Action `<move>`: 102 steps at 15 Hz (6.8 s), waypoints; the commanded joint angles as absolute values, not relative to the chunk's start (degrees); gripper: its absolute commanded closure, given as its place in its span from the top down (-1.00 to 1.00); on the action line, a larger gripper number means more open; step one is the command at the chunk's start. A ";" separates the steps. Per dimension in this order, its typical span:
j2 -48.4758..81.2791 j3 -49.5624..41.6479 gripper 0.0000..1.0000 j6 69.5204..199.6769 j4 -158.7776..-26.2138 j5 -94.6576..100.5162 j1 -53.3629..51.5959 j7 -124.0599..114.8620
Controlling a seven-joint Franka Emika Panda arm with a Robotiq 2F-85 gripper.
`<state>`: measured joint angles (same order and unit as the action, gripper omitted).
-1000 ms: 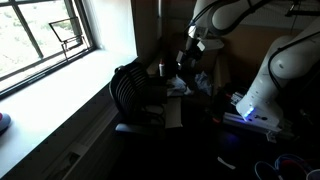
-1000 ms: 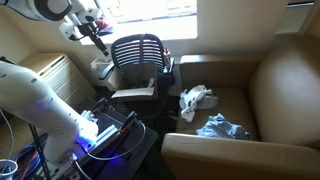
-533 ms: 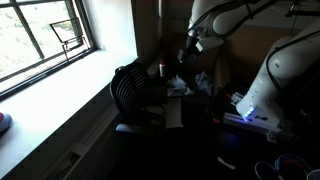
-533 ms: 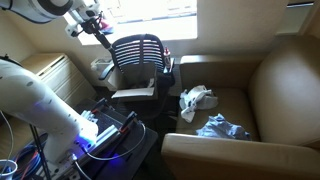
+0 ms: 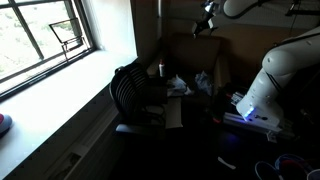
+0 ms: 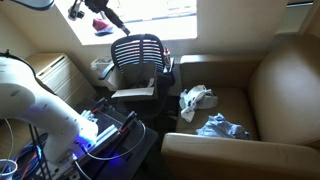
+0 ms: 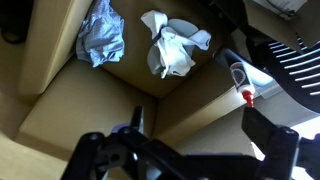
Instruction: Put the white bottle in the box
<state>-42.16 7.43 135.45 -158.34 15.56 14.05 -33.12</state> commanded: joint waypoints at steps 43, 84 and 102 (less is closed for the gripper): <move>13.77 -12.58 1.00 141.89 -125.02 -18.66 5.51 30.05; 30.91 5.61 1.00 165.12 -116.57 -11.20 12.90 21.79; 30.47 5.10 1.00 164.69 -116.95 -8.37 12.18 19.01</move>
